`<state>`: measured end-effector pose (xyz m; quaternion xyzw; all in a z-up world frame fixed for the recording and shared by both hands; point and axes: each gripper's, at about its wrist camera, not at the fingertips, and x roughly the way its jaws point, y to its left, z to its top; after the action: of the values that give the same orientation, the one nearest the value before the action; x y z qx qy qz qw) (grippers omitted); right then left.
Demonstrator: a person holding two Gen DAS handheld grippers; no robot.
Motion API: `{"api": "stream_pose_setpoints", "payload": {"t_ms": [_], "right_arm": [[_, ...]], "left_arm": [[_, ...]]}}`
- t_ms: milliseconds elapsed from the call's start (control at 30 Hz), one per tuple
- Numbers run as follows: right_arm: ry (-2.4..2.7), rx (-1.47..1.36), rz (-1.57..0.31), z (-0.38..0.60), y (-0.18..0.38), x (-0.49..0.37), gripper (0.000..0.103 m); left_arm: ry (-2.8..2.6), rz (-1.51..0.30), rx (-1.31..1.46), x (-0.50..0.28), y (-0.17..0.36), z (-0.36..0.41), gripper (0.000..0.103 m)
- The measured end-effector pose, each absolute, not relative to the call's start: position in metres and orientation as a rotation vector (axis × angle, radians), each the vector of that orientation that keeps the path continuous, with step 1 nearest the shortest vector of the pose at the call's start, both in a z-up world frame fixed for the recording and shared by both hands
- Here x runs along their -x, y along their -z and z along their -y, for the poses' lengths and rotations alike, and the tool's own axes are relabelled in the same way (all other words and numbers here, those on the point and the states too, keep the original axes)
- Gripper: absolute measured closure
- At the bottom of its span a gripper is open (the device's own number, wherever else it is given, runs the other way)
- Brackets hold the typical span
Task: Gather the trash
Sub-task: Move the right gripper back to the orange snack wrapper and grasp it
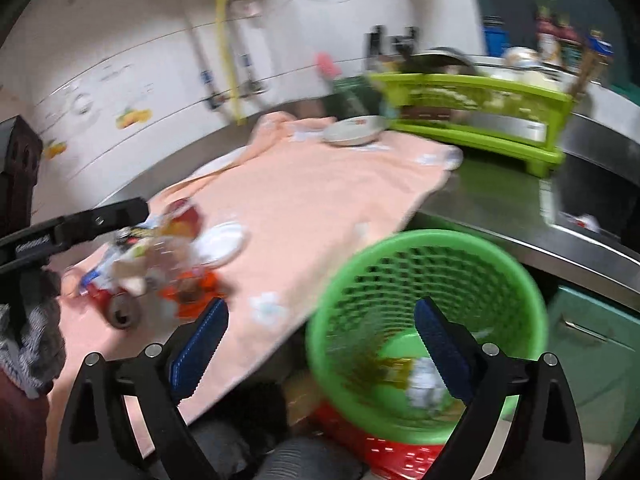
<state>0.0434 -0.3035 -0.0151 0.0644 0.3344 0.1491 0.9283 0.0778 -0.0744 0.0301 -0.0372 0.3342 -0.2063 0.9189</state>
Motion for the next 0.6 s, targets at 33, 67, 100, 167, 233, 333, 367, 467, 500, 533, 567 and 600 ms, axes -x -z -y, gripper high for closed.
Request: {"api": "stream_pose_setpoints", "payload": {"t_ms": [33,67,100,167,233,333,367,467,500,533,567,600], "right_arm": [[-0.333,-0.12,-0.687,0.292,0.015,-0.045,0.012],[-0.358,-0.103,-0.688,0.281,0.016,-0.048,0.012],[-0.37,-0.093,-0.689,0.272,0.016,-0.049,0.012],[-0.422,-0.074,-0.705,0.252,0.019,-0.055,0.012],[-0.451,-0.055,-0.711,0.237,0.021,-0.058,0.012],[-0.502,-0.006,-0.725,0.215,0.024,-0.064,0.012],[-0.523,0.018,-0.732,0.206,0.026,-0.067,0.012],[-0.552,0.058,-0.739,0.189,0.03,-0.073,0.011],[-0.571,0.07,-0.75,0.182,0.033,-0.078,0.011],[-0.575,0.078,-0.753,0.178,0.034,-0.08,0.011],[-0.577,0.086,-0.756,0.175,0.036,-0.083,0.011],[-0.586,0.099,-0.761,0.17,0.037,-0.086,0.011]], "left_arm": [[0.404,-0.687,0.088,-0.076,-0.031,0.062,0.054],[0.385,-0.685,0.093,-0.074,-0.032,0.054,0.054],[0.356,-0.684,0.099,-0.072,-0.032,0.042,0.054],[0.309,-0.686,0.115,-0.068,-0.032,0.018,0.054],[0.27,-0.682,0.127,-0.063,-0.031,-0.002,0.054],[0.206,-0.679,0.153,-0.055,-0.029,-0.036,0.054],[0.191,-0.679,0.161,-0.053,-0.028,-0.044,0.054],[0.149,-0.679,0.217,-0.046,-0.025,-0.078,0.054],[0.139,-0.675,0.225,-0.043,-0.024,-0.086,0.054],[0.127,-0.671,0.227,-0.04,-0.024,-0.092,0.054],[0.113,-0.666,0.227,-0.038,-0.024,-0.098,0.054],[0.106,-0.666,0.225,-0.036,-0.023,-0.102,0.054]]}}
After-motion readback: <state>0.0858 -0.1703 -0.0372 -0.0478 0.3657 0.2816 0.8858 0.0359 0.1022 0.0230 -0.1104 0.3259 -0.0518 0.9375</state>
